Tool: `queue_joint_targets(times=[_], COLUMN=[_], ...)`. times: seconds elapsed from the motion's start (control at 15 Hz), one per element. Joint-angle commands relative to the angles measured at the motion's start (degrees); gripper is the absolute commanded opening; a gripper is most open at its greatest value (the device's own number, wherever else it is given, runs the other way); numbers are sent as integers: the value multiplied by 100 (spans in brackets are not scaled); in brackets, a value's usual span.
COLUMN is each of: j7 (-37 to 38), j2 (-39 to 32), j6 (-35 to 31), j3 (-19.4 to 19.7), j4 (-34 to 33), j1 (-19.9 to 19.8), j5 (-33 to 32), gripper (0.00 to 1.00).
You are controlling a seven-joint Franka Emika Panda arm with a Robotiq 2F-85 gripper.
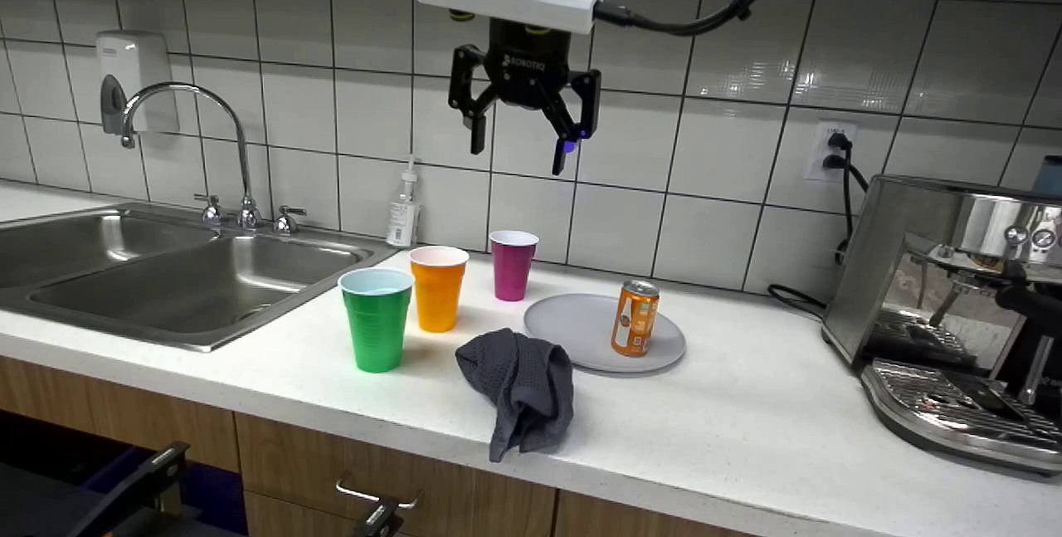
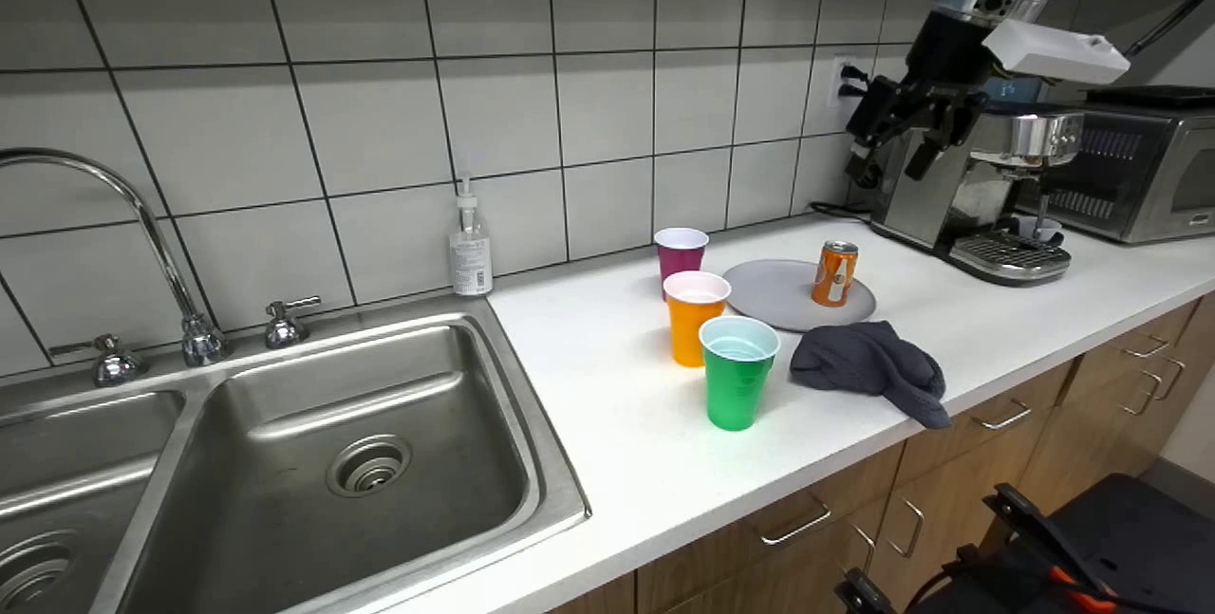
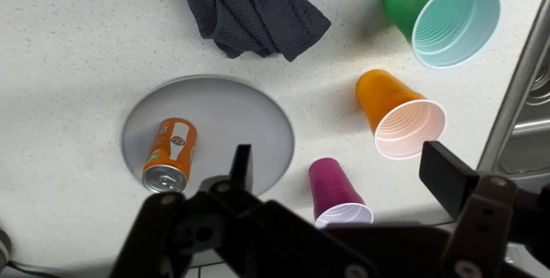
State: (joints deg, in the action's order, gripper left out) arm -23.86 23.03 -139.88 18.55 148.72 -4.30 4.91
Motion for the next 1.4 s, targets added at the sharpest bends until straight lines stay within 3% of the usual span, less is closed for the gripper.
queue_joint_targets(times=[0.0,1.33], j7=[80,194], j2=[-627,-2864], j6=[-54,-496], j3=[-18,-250], j4=[-474,-2006], j1=[-93,-605], j5=[44,182], gripper=[100,100])
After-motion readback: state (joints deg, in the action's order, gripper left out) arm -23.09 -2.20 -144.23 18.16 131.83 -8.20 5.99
